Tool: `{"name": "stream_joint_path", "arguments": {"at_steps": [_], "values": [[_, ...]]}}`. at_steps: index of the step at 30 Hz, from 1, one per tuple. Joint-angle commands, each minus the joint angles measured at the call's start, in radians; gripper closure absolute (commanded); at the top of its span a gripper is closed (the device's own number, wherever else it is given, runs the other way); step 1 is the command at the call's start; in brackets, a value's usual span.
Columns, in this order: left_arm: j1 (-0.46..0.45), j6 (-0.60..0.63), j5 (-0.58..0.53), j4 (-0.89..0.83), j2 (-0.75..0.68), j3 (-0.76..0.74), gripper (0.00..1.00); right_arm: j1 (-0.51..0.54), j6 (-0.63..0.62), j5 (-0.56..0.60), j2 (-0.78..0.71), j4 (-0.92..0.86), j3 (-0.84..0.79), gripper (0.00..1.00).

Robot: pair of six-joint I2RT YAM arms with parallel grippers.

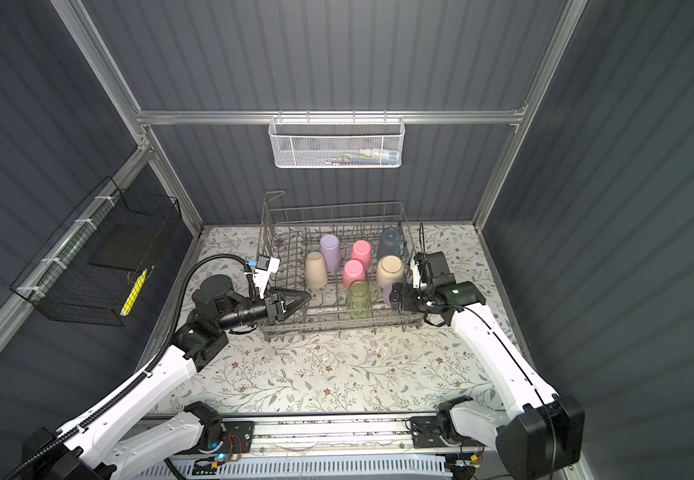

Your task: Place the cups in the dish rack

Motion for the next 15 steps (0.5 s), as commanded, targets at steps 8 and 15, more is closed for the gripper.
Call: {"name": "stream_joint_path", "arguments": {"at_steps": [8,15], "values": [[0.006,0.003,0.011,-0.003,-0.008,-0.006,0.70,-0.013,-0.011,-0.008,0.056,0.042,0.004,0.05],[0.006,0.065,-0.080,-0.133,-0.019,0.053,0.69,-0.040,-0.015,0.023,-0.018,0.022,0.027,0.05]]}}
